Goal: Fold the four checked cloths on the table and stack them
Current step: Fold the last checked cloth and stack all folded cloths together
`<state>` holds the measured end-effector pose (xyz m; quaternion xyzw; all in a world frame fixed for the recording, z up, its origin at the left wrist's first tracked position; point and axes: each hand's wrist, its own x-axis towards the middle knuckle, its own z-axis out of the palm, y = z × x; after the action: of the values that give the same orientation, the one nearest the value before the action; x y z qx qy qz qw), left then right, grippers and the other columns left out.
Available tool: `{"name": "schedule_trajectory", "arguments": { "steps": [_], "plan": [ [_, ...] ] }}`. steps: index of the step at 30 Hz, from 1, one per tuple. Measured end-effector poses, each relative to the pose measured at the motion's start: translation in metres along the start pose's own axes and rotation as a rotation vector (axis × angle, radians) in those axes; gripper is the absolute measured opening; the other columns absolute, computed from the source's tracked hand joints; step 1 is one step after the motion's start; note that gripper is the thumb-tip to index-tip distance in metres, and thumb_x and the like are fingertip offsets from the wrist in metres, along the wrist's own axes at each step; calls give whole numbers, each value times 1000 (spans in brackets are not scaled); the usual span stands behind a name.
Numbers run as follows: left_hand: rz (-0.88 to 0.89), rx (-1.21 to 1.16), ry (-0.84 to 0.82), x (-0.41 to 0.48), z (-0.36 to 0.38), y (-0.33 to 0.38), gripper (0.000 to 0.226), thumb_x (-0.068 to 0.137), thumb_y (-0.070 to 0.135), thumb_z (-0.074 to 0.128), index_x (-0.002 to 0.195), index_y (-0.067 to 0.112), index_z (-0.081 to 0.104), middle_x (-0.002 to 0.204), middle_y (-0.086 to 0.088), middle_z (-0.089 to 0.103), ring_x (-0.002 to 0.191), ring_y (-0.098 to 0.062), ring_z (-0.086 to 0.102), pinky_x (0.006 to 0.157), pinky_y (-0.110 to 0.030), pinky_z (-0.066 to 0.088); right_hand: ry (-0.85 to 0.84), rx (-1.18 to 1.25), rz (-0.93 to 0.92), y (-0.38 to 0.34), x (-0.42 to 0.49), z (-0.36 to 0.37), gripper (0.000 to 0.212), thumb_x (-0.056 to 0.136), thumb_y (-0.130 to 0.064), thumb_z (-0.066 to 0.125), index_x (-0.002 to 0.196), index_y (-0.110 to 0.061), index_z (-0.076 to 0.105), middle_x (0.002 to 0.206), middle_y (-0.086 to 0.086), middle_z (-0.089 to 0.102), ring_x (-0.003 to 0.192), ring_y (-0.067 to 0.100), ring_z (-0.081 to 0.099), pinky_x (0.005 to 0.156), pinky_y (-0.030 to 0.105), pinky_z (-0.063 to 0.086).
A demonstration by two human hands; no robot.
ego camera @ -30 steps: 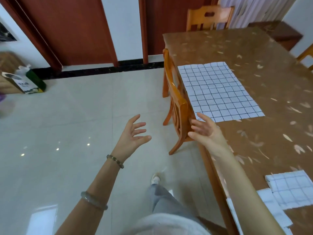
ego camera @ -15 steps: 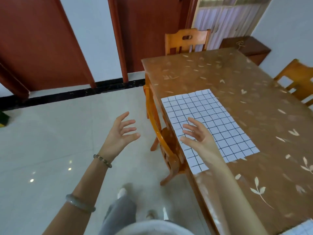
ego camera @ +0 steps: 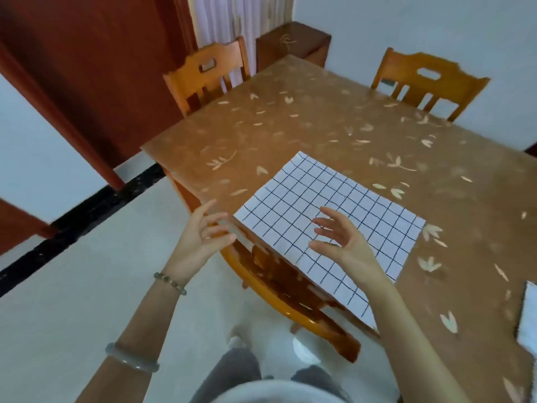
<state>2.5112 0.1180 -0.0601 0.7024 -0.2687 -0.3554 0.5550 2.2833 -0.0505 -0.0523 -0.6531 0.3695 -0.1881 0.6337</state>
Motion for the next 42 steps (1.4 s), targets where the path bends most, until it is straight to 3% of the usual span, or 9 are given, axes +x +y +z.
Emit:
{"name": "schedule_trajectory", "arguments": {
  "steps": [6,12,16,21,23,26,30,35,42],
  "plan": [
    [13,50,-170,68,-17,15,80,76,10,73,142,27,34,124,5,58,106,-10,62,91,-30,52,185,1,68,0,8,8,66,76,-12,78,132,-32,49,124,-8,60,115,5,57,80,18,53],
    [-16,125,-345,113,10,10,71,82,13,70,141,31,33,128,7,55,109,-6,59,75,-14,51,337,-3,108,7,12,-10,65,76,-13,79,131,-31,50,123,-10,60,114,3,56,80,14,51],
    [-39,214,-379,139,34,7,71,84,20,69,143,30,30,128,9,53,112,-7,56,75,-19,47,376,-6,142,20,24,-28,64,76,-13,79,130,-32,51,124,-9,59,115,5,56,84,21,53],
    [-88,336,-373,177,52,4,73,84,21,69,144,25,28,129,5,52,110,-8,56,96,-35,45,397,12,173,39,48,-63,61,76,-11,79,127,-33,53,123,-8,59,115,9,56,89,24,52],
    [-115,412,-364,195,57,-1,74,84,23,68,145,23,28,129,6,50,111,-11,55,95,-34,44,383,1,192,49,62,-72,61,77,-13,78,128,-34,52,125,-8,58,117,9,54,93,27,50],
    [-184,548,-347,223,67,-22,74,86,23,67,147,19,26,134,2,45,119,-17,48,91,-32,41,340,-122,236,71,86,-77,66,79,-17,76,135,-33,46,139,-9,47,128,7,41,106,32,39],
    [-270,715,-275,255,79,-57,73,85,25,69,145,13,29,145,-11,39,129,-28,41,104,-45,39,248,-464,313,105,119,-71,83,76,-31,78,145,-31,33,157,3,18,145,20,10,115,35,16],
    [-208,952,-201,282,102,-76,75,81,38,71,141,6,37,141,-17,41,130,-35,38,106,-49,35,144,-824,393,139,142,-66,99,75,-51,73,152,-29,14,160,8,-3,147,27,-5,117,44,1],
    [-113,1152,-134,304,129,-82,68,75,46,74,127,10,49,137,-15,39,125,-33,37,97,-48,39,87,-968,427,155,154,-63,117,69,-67,69,153,-28,-2,158,11,-19,144,30,-21,116,49,-10]
  ]
}}
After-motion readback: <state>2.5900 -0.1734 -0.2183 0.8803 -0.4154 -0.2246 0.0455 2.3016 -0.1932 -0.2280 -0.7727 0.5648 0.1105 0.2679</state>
